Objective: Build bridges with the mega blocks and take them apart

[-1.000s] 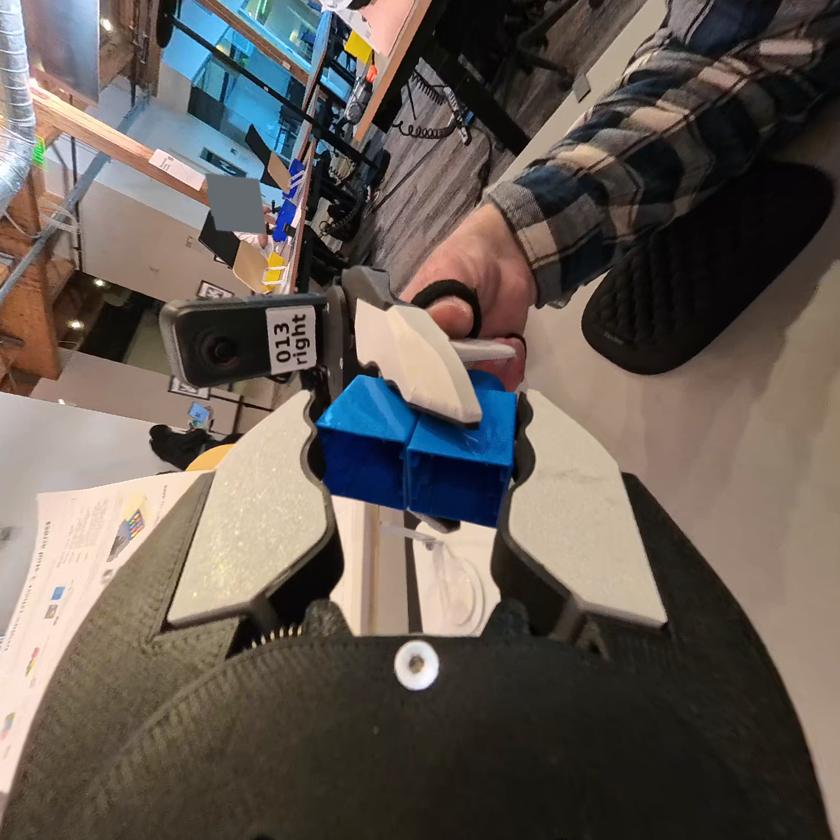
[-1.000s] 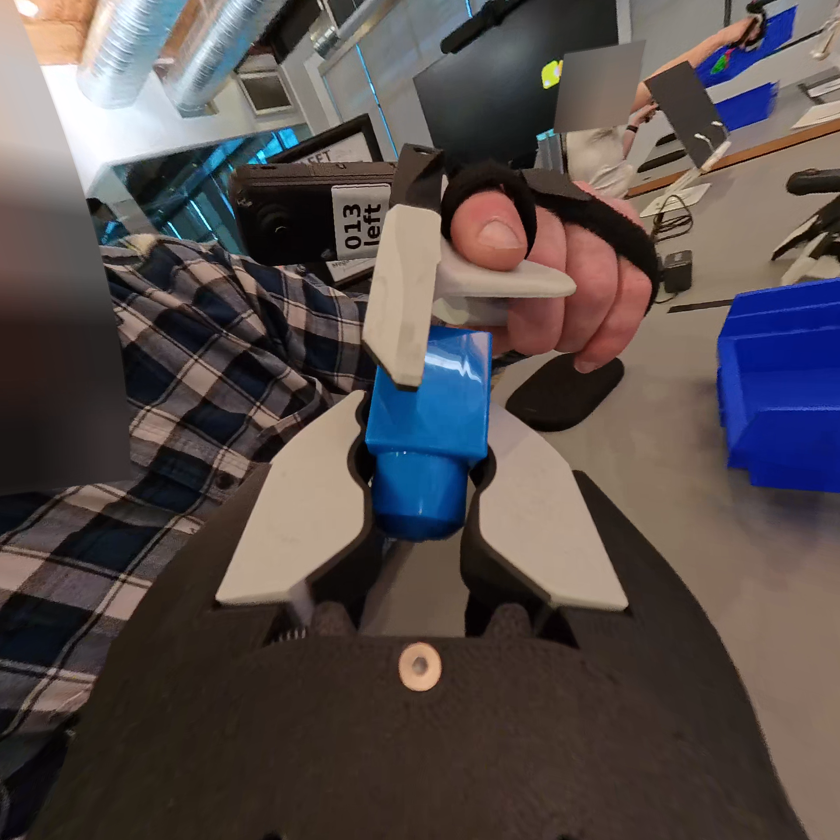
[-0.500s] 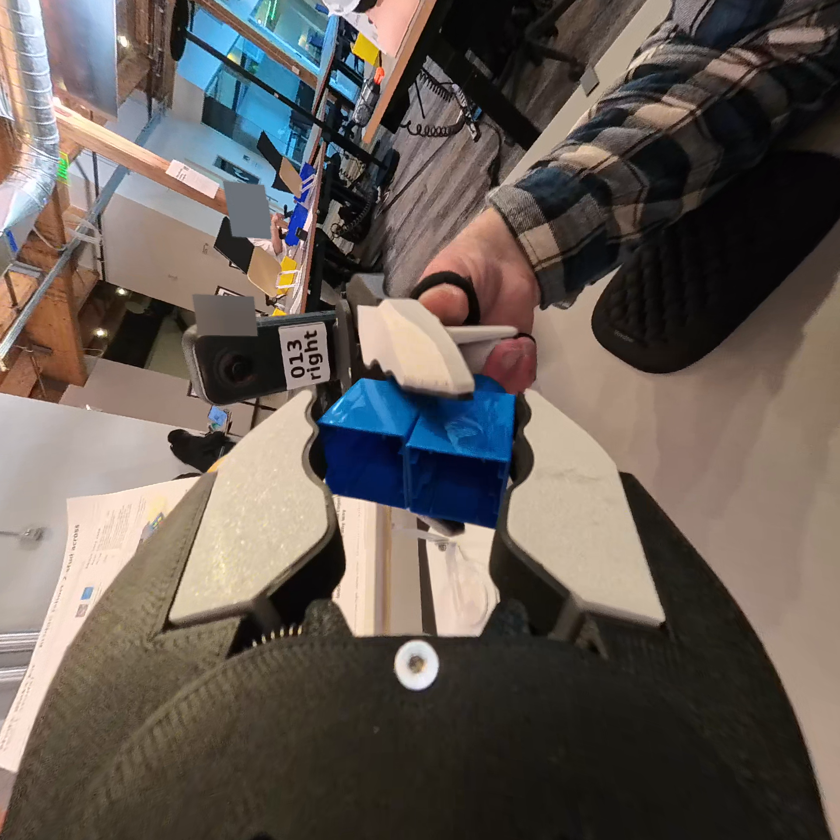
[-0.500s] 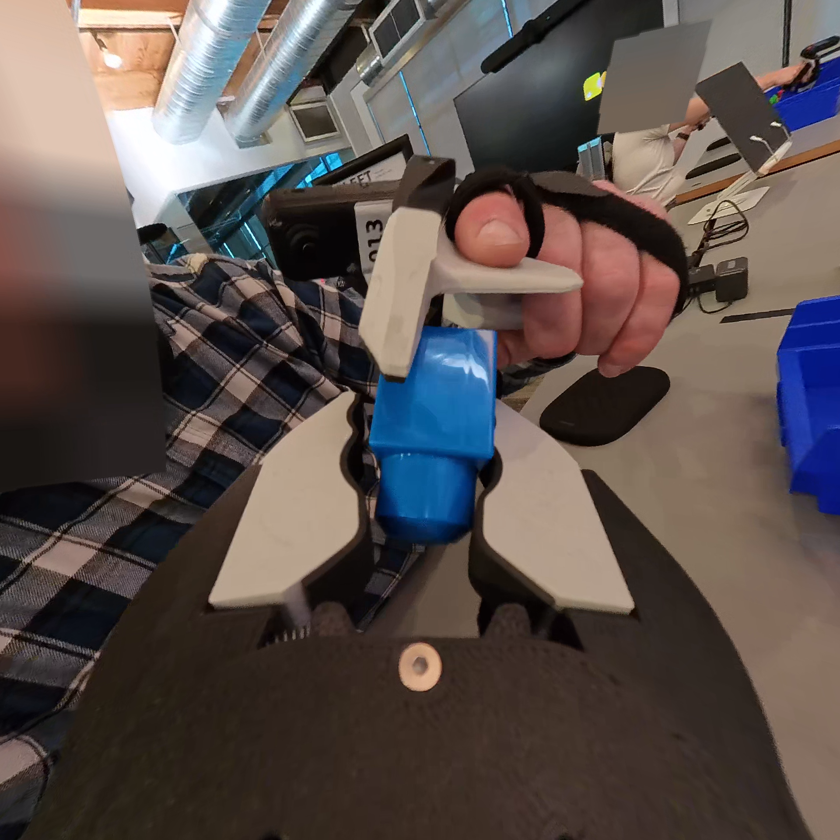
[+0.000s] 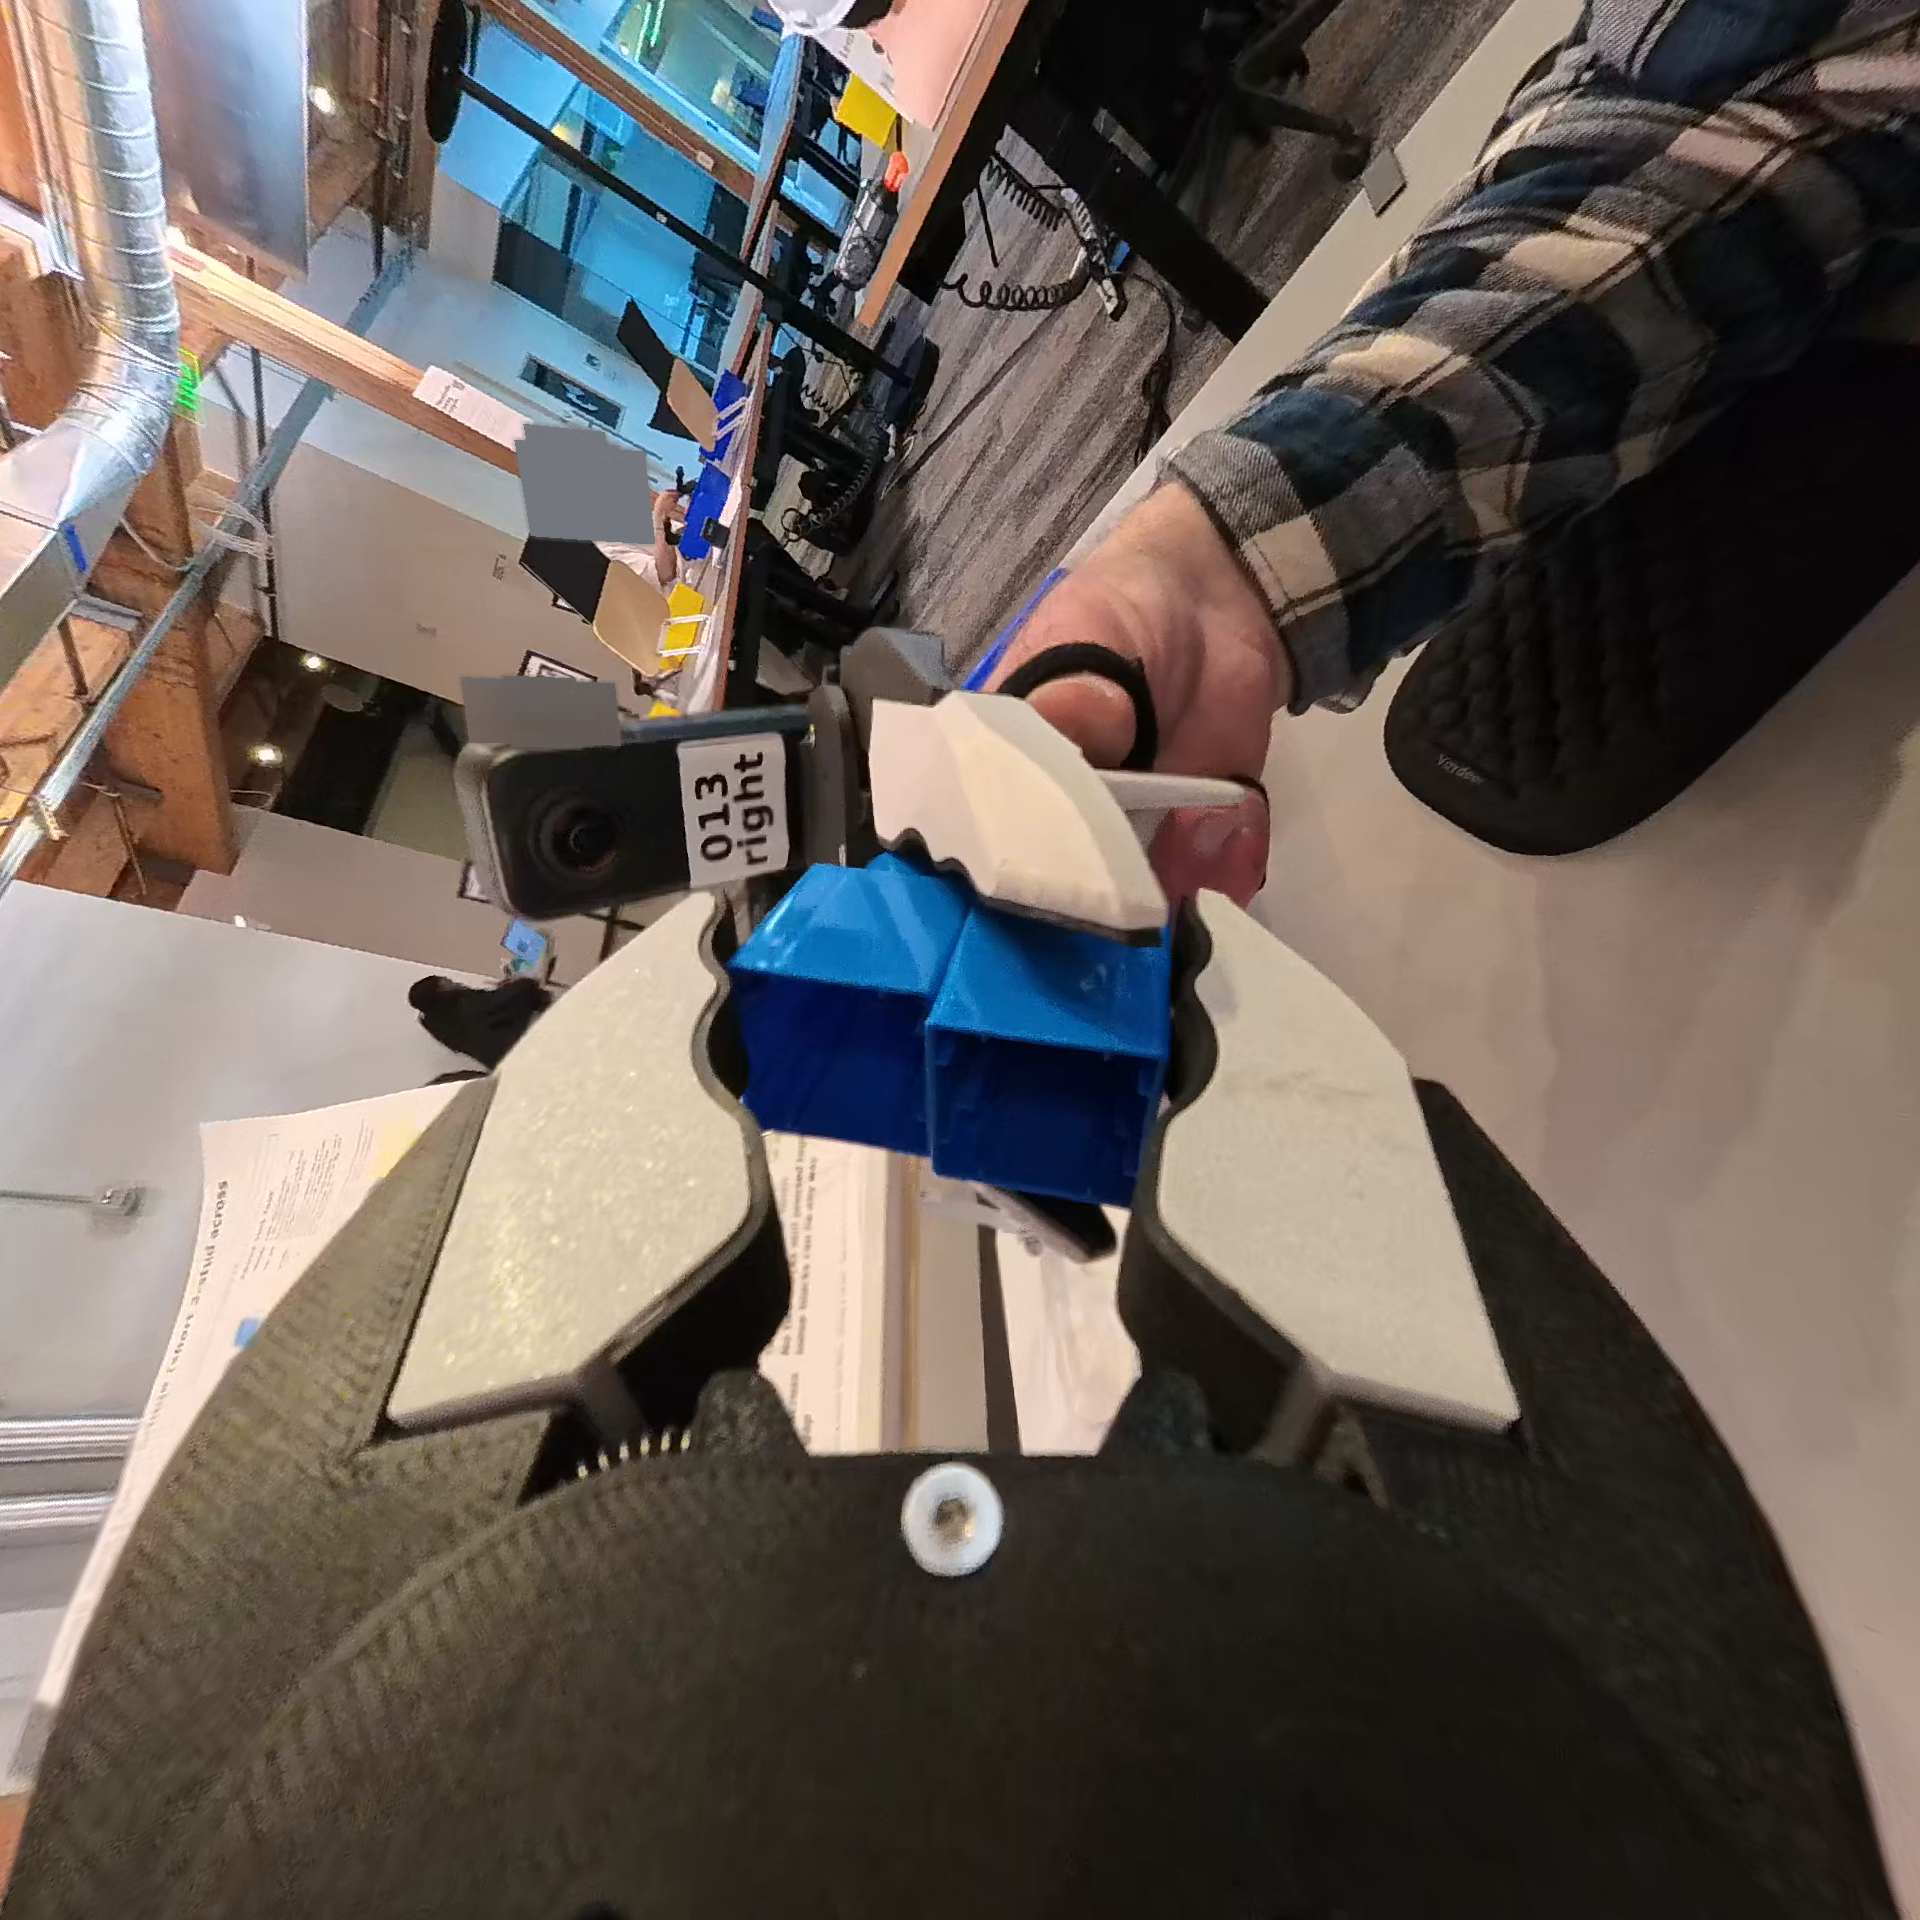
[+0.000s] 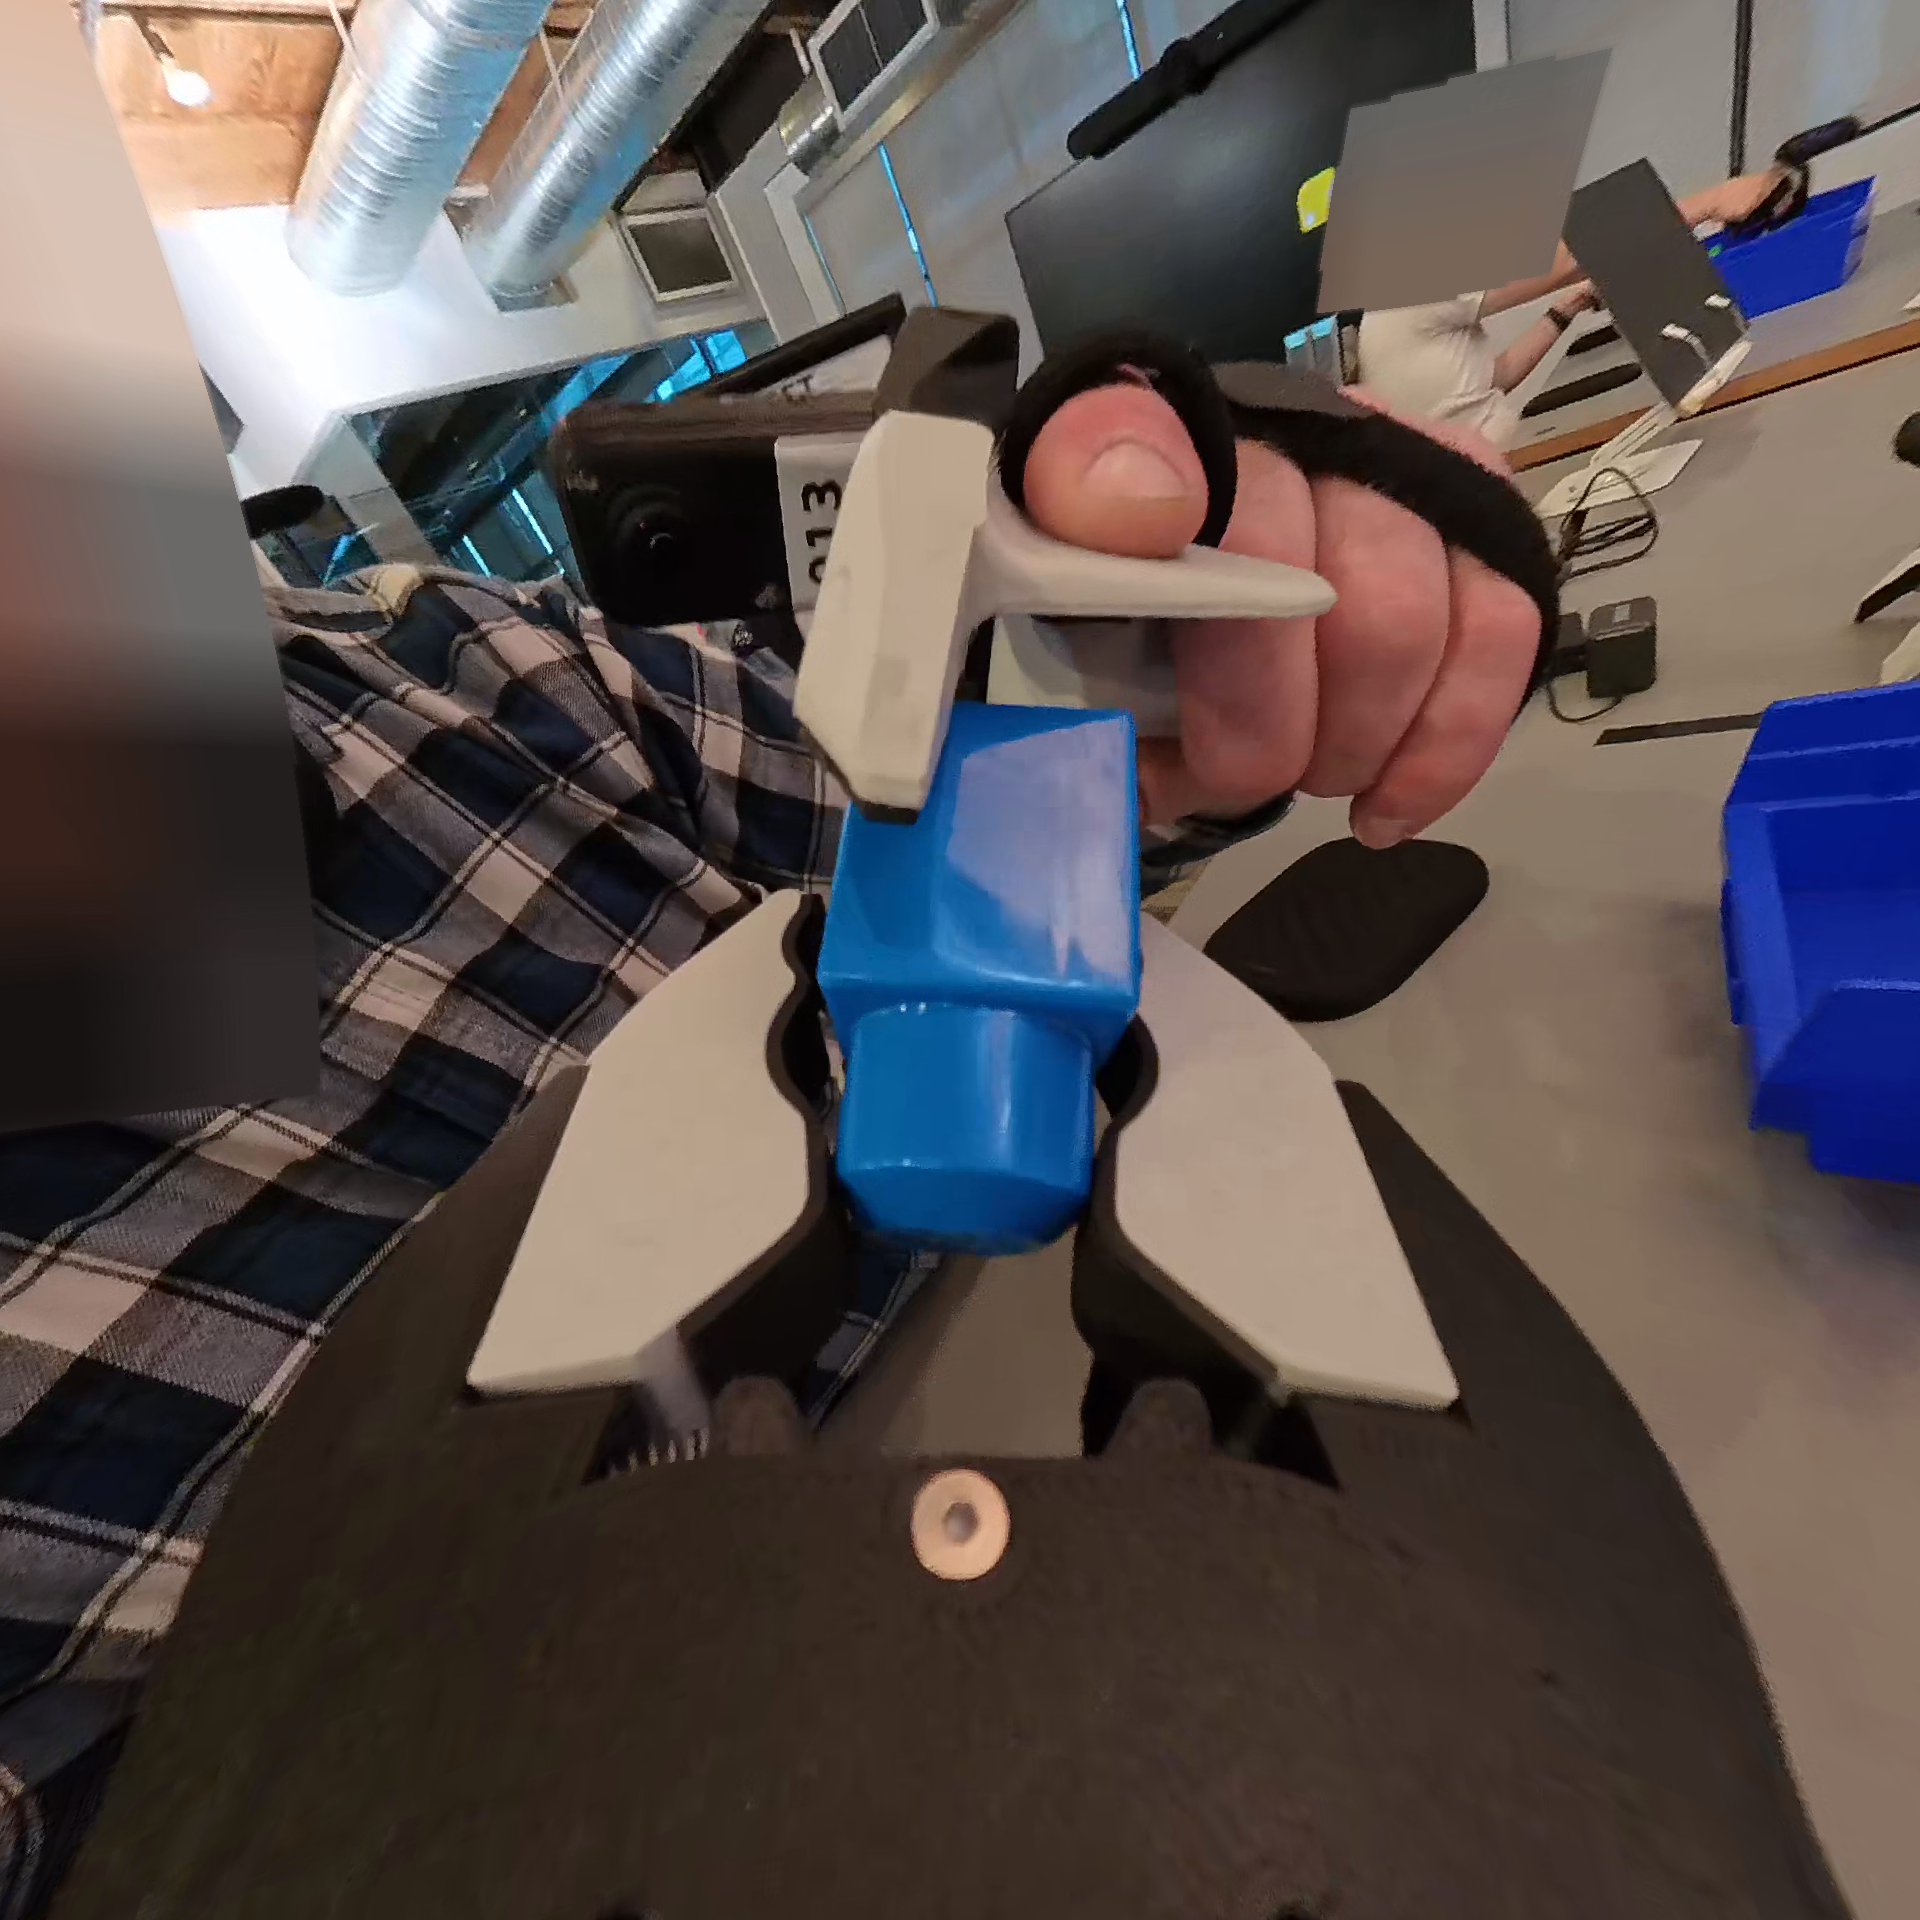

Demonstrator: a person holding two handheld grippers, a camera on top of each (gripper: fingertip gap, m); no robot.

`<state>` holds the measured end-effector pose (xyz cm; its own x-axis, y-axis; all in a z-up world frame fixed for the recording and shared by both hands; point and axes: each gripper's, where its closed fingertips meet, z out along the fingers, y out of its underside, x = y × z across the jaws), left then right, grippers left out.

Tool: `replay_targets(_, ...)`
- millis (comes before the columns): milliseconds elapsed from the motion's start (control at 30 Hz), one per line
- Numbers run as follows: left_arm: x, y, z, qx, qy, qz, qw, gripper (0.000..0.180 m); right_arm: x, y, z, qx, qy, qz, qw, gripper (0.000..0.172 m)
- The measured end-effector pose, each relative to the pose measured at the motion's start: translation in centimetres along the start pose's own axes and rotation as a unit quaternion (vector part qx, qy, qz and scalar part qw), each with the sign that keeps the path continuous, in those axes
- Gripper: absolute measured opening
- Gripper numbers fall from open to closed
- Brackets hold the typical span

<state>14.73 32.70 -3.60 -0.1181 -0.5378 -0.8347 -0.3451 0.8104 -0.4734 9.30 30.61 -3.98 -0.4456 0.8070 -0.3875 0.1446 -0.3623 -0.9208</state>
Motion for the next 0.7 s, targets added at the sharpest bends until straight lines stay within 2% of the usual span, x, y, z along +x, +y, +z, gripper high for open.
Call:
replay_targets(100, 0.1, -0.2, -0.1, 0.003, -0.001, 0.003, 1.0, 0.078, -0.2, 0.0, 0.2, 0.002, -0.001, 0.001, 1.0, 0.055)
replay_targets(133, 0.1, -0.1, -0.1, 0.0, -0.002, 0.005, 1.0, 0.078, 0.2, -0.1, 0.1, 0.005, 0.009, 0.003, 1.0, 0.074)
replay_targets(167, 0.2, -0.1, -0.1, 0.003, -0.001, 0.0, 1.0, 0.078, 0.5, -0.3, -0.2, 0.013, 0.019, 0.001, 1.0, 0.079)
replay_targets(200, 0.1, -0.2, -0.3, 0.008, -0.001, -0.005, 1.0, 0.078, 0.4, -0.5, -0.6, 0.021, 0.014, 0.002, 1.0, 0.07)
replay_targets(267, 0.0, -0.3, -0.6, 0.011, -0.002, -0.012, 1.0, 0.078, 0.8, -0.7, -1.2, 0.026, 0.023, 0.003, 0.999, 0.066)
replay_targets(300, 0.0, -0.3, -0.7, 0.015, 0.0, -0.015, 1.0, 0.078, 0.7, -0.8, -1.3, 0.026, 0.018, 0.003, 0.999, 0.058)
replay_targets(400, 0.5, -0.1, -0.5, 0.008, 0.017, -0.016, 1.0, 0.078, 0.1, -0.2, -0.8, 0.007, 0.003, 0.0, 1.0, 0.04)
replay_targets(700, 0.6, -0.1, -1.0, 0.019, 0.031, -0.026, 0.999, 0.078, 0.3, -0.1, -0.2, 0.006, -0.002, -0.001, 1.0, 0.039)
